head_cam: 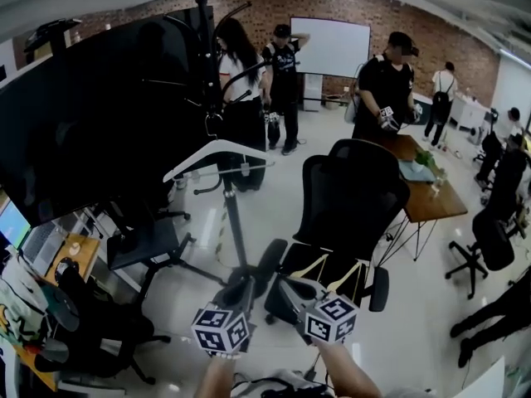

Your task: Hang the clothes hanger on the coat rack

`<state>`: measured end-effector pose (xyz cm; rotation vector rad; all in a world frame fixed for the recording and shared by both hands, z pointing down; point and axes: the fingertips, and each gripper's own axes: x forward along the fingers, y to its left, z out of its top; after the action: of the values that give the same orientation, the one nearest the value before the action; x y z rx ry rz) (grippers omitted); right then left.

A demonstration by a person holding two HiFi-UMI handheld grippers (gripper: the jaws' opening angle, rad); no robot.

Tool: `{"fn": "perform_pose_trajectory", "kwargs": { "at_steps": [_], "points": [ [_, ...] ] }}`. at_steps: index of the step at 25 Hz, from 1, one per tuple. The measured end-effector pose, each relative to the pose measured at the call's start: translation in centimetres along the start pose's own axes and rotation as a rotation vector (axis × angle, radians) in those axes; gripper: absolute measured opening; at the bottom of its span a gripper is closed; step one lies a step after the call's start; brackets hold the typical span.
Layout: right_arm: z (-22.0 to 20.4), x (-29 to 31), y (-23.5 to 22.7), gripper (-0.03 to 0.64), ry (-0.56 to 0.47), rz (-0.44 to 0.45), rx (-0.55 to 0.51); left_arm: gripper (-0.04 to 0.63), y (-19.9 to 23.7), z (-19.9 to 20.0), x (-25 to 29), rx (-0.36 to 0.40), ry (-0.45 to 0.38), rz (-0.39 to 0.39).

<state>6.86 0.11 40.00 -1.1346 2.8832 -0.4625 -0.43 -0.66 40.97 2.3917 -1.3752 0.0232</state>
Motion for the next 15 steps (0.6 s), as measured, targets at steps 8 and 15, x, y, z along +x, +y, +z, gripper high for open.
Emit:
{"fn": "perform_pose_trajectory", "kwargs": {
  "at_steps": [8,15],
  "points": [
    [-0.1,1.8,1.2,-0.001,0.017,0.009,0.026,-0.009,1.5,0.9,-1.2,-0.007,-0.006,-0.004],
    [-0.3,2.5,1.1,-0.002,0.036,-0.014,0.005,-0.009,2.3,0.8,-1.0,-0.012,0.002,-0.016]
  ]
}}
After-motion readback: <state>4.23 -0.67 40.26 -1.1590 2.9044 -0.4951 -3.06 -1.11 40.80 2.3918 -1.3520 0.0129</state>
